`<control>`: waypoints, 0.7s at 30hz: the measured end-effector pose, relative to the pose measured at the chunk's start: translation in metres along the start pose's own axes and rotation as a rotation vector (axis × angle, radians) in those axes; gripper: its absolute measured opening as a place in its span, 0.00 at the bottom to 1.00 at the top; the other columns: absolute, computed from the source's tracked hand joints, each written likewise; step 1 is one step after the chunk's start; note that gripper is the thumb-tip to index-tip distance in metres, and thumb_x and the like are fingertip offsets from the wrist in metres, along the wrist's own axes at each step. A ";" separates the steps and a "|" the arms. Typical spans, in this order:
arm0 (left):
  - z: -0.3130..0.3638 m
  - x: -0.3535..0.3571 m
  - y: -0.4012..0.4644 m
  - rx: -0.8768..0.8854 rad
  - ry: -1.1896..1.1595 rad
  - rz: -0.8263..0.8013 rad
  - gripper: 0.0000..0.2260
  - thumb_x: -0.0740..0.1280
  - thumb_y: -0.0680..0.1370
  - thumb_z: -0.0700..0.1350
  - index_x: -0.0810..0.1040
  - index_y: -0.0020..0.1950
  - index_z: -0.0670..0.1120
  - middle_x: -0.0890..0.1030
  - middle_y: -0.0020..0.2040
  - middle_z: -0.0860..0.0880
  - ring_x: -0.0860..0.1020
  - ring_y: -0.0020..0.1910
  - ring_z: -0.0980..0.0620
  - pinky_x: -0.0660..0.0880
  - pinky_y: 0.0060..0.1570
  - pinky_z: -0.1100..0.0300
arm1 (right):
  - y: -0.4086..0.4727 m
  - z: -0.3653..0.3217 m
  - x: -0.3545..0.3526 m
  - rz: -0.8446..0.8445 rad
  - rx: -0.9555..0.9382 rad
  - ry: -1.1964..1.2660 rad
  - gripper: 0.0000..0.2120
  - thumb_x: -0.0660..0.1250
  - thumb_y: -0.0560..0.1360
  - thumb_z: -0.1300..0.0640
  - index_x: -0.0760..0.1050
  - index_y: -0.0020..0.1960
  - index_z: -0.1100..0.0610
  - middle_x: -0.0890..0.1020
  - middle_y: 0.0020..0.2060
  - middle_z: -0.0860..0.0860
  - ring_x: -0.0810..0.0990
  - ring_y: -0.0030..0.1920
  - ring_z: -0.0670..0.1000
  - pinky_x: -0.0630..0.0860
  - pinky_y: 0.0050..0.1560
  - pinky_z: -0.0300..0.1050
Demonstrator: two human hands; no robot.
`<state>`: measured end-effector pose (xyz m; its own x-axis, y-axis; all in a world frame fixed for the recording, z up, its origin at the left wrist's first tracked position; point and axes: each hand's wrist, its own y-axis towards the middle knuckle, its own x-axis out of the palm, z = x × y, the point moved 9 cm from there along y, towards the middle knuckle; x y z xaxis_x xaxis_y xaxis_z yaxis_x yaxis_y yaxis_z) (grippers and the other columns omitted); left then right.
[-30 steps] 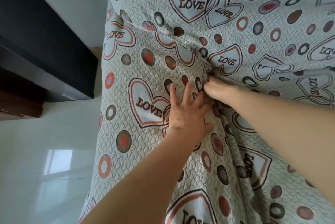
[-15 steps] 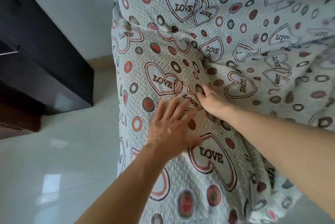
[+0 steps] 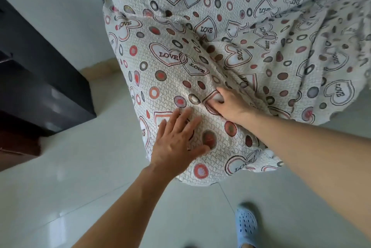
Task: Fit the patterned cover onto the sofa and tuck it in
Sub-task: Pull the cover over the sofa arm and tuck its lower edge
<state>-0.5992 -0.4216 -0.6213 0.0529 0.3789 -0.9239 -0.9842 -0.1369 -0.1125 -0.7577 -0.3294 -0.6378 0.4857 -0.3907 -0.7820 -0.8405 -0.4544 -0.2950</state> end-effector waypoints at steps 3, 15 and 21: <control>0.004 -0.012 -0.008 0.006 -0.047 0.081 0.30 0.66 0.71 0.66 0.65 0.71 0.61 0.62 0.73 0.57 0.56 0.73 0.53 0.58 0.71 0.49 | -0.019 -0.001 0.000 0.073 -0.018 0.002 0.17 0.63 0.78 0.51 0.73 0.63 0.59 0.77 0.56 0.55 0.79 0.52 0.56 0.78 0.53 0.52; 0.006 -0.014 -0.040 0.030 0.019 0.202 0.10 0.72 0.73 0.46 0.79 0.51 0.43 0.80 0.49 0.47 0.72 0.49 0.45 0.66 0.42 0.57 | -0.071 0.014 0.002 0.259 -0.136 0.021 0.14 0.63 0.78 0.59 0.76 0.63 0.55 0.76 0.60 0.54 0.73 0.60 0.56 0.73 0.60 0.55; -0.028 -0.006 -0.050 0.156 0.021 0.032 0.06 0.73 0.72 0.40 0.80 0.46 0.40 0.81 0.43 0.42 0.78 0.43 0.41 0.69 0.42 0.59 | -0.097 0.015 0.009 0.205 -0.203 -0.014 0.17 0.62 0.78 0.57 0.74 0.67 0.53 0.72 0.65 0.52 0.66 0.67 0.54 0.64 0.67 0.50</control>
<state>-0.5455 -0.4429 -0.6204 0.0229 0.3573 -0.9337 -0.9997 -0.0042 -0.0261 -0.6755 -0.2768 -0.6240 0.3062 -0.4802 -0.8220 -0.8549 -0.5186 -0.0154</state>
